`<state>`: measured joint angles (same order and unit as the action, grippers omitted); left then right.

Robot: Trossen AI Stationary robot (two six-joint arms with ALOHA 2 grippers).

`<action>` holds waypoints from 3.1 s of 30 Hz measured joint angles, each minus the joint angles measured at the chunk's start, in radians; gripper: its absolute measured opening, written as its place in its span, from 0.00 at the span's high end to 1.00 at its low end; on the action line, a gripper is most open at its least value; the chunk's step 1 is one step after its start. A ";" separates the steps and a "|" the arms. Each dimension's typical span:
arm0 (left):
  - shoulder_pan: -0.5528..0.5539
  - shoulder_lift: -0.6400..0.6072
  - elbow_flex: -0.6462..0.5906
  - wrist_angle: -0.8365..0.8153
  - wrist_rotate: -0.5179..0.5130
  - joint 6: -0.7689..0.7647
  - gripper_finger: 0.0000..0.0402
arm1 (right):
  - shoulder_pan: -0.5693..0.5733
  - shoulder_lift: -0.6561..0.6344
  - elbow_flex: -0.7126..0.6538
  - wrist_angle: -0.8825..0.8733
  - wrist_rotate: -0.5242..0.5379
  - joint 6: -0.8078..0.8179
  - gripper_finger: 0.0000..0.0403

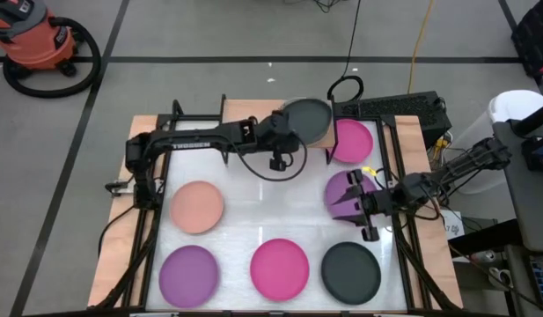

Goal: Place and stack plates onto a shelf
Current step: Stack the top black plate on top of the gray plate on the shelf, then stack the top pink plate on top of the black plate on the shelf

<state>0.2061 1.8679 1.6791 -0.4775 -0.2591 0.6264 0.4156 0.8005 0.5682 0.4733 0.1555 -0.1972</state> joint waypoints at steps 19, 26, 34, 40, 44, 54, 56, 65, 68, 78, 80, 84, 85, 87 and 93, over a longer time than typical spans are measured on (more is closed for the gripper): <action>-0.065 -0.170 -0.001 -0.036 -0.134 -0.155 0.53 | -0.001 0.000 0.000 -0.034 0.003 0.001 0.64; -0.121 -0.401 -0.122 0.017 -0.151 -0.316 0.56 | 0.004 0.010 0.000 -0.039 0.028 0.083 0.64; -0.215 -0.731 -0.620 0.389 -0.145 -0.527 0.66 | 0.017 0.049 0.000 -0.047 0.139 0.078 0.64; -0.305 -0.898 -0.949 0.732 -0.146 -0.626 0.68 | -0.007 0.080 0.053 -0.215 0.283 0.117 0.64; -0.342 -0.925 -1.098 0.913 -0.146 -0.630 0.68 | -0.030 0.091 0.127 -0.455 0.340 0.245 0.64; -0.337 -0.925 -1.230 1.018 -0.179 -0.646 0.68 | -0.154 0.102 0.137 -0.959 0.421 0.622 0.64; -0.338 -0.924 -1.230 1.031 -0.176 -0.646 0.68 | -0.182 0.110 0.137 -1.021 0.429 0.645 0.64; -0.337 -0.924 -1.230 1.053 -0.176 -0.654 0.68 | -0.350 0.202 0.137 -1.116 0.529 0.585 0.68; -0.337 -0.924 -1.230 1.055 -0.176 -0.657 0.68 | -0.396 0.253 0.137 -1.117 0.601 0.537 0.70; -0.344 -0.924 -1.230 1.055 -0.172 -0.653 0.68 | -0.507 0.388 0.137 -0.991 0.623 0.438 0.72; -0.344 -0.924 -1.230 1.056 -0.172 -0.651 0.68 | -0.515 0.402 0.137 -0.945 0.618 0.410 0.72; -0.344 -0.924 -1.230 1.056 -0.173 -0.649 0.68 | -0.523 0.424 0.136 -0.856 0.588 0.349 0.72; -0.344 -0.924 -1.230 1.057 -0.173 -0.649 0.68 | -0.525 0.427 0.136 -0.833 0.578 0.333 0.72; -0.344 -0.924 -1.230 1.057 -0.173 -0.648 0.68 | -0.526 0.432 0.136 -0.806 0.570 0.313 0.72; -0.344 -0.924 -1.230 1.056 -0.173 -0.648 0.68 | -0.527 0.433 0.136 -0.819 0.521 0.308 0.72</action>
<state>-0.1379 0.9443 0.4488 0.5789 -0.4317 -0.0219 -0.1112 1.2339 0.7040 -0.3454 0.6765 0.1104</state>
